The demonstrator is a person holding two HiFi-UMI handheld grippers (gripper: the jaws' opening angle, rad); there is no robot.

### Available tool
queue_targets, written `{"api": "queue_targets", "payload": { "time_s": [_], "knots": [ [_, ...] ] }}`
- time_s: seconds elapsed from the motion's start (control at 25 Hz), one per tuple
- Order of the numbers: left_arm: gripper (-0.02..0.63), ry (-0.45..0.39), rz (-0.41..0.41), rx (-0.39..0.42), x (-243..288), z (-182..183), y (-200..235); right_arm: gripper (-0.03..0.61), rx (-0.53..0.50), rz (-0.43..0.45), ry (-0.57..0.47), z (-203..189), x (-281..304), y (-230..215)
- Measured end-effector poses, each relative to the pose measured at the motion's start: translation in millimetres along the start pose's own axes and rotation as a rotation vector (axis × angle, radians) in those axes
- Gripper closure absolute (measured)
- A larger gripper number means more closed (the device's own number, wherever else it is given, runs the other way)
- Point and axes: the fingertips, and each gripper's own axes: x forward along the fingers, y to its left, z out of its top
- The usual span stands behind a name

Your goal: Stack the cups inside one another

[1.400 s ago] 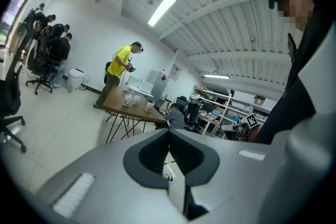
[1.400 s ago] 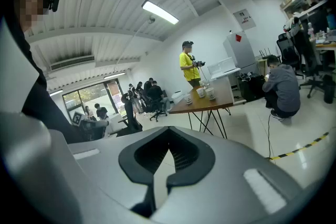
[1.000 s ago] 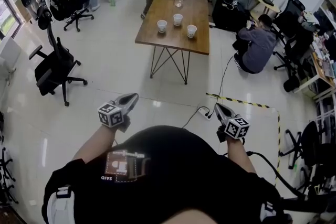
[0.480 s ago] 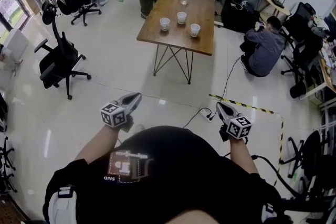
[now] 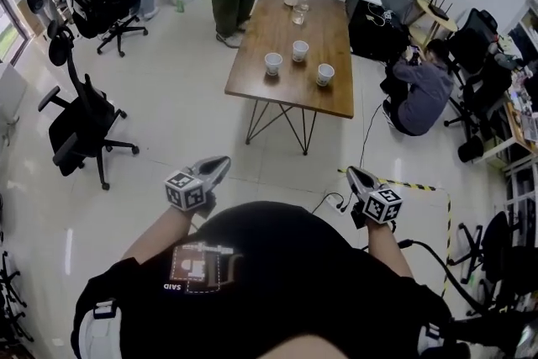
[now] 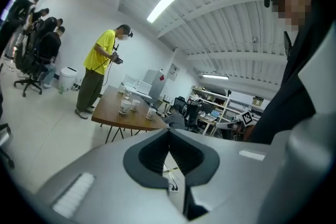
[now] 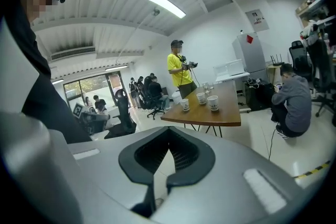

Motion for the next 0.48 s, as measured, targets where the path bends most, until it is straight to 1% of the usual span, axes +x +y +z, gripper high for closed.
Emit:
{"api": "queue_targets", "payload": {
  "time_s": [0.12, 0.28, 0.36, 0.48],
  "knots": [
    [0.611, 0.036, -0.041, 0.026, 8, 22, 42, 0.565, 0.027, -0.046, -0.012, 15, 37, 0],
    [0.611, 0.058, -0.054, 0.024, 25, 48, 96, 0.565, 0.045, -0.076, -0.022, 34, 81, -1],
    [0.611, 0.056, -0.064, 0.019, 39, 55, 112, 0.565, 0.049, -0.083, -0.016, 41, 93, -8],
    [0.611, 0.055, -0.066, 0.005, 64, 62, 122, 0.565, 0.059, -0.087, -0.008, 49, 106, -31]
  ]
}}
